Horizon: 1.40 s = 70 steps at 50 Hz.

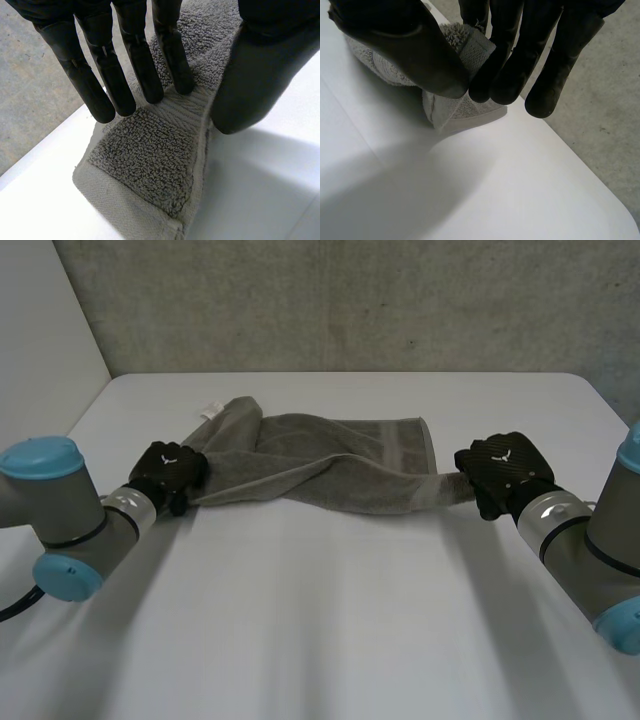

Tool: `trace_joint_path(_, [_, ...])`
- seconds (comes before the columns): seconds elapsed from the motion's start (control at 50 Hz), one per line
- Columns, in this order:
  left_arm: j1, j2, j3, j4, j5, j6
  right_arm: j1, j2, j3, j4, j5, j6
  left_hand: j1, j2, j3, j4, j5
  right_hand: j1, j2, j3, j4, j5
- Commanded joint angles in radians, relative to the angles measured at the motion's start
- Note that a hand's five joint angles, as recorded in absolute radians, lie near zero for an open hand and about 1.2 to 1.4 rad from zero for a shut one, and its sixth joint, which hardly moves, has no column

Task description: Fold the towel.

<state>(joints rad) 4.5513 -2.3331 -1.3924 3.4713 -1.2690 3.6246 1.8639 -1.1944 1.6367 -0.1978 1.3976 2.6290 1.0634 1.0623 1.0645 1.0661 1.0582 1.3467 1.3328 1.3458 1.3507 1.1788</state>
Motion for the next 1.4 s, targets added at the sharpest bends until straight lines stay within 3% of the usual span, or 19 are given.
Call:
trace_joint_path(0.02, [-0.002,0.024,-0.003,0.002,-0.001,-0.001,0.0,0.001,0.002,0.0,0.0,-0.001,0.276,0.277,0.275,0.273,0.107,0.05,0.063,0.05,0.046,0.043])
trace_joint_path(0.16, [0.002,0.113,-0.033,0.002,-0.009,-0.004,-0.003,-0.03,-0.017,0.0,0.004,-0.006,0.333,0.334,0.332,0.33,0.164,0.05,0.063,0.05,0.046,0.043])
trace_joint_path(0.28, [0.021,0.285,-0.105,0.009,-0.007,-0.011,-0.069,-0.185,-0.067,0.047,-0.006,0.003,0.333,0.334,0.332,0.33,0.164,0.05,0.063,0.05,0.046,0.043])
trace_joint_path(0.44, [0.11,0.595,-0.28,0.003,0.017,-0.014,-0.163,-0.275,-0.216,0.301,-0.101,0.069,0.333,0.334,0.332,0.33,0.164,0.05,0.063,0.05,0.046,0.043])
trace_joint_path(0.58, [0.195,0.837,-0.45,-0.003,0.13,-0.043,-0.299,-0.395,-0.232,0.454,-0.193,0.066,0.333,0.334,0.332,0.33,0.164,0.05,0.063,0.05,0.046,0.043])
trace_joint_path(0.72, [0.244,0.897,-0.505,-0.008,0.2,-0.063,-0.336,-0.43,-0.229,0.485,-0.245,0.02,0.333,0.334,0.332,0.33,0.164,0.05,0.063,0.05,0.046,0.043])
trace_joint_path(0.88, [0.229,0.831,-0.493,0.005,0.203,-0.057,-0.321,-0.314,-0.216,0.523,-0.23,-0.093,0.333,0.334,0.332,0.33,0.164,0.05,0.063,0.05,0.046,0.043])
trace_joint_path(0.98, [0.206,0.686,-0.415,0.002,0.191,-0.055,-0.288,-0.202,-0.261,0.521,-0.204,-0.121,0.333,0.334,0.332,0.33,0.164,0.05,0.063,0.05,0.046,0.043])
trace_joint_path(1.08, [0.129,0.442,-0.257,-0.023,0.172,-0.05,-0.217,-0.03,-0.353,0.517,-0.117,-0.127,0.333,0.334,0.332,0.33,0.164,0.05,0.063,0.05,0.046,0.043])
trace_joint_path(1.26, [0.087,0.205,-0.057,-0.061,0.114,-0.05,-0.181,0.148,-0.428,0.478,-0.081,-0.129,0.333,0.334,0.332,0.33,0.164,0.05,0.063,0.05,0.046,0.043])
trace_joint_path(1.4, [0.032,0.034,0.105,-0.06,0.076,-0.031,-0.154,0.277,-0.472,0.381,0.02,-0.13,0.333,0.334,0.332,0.33,0.164,0.05,0.063,0.05,0.046,0.043])
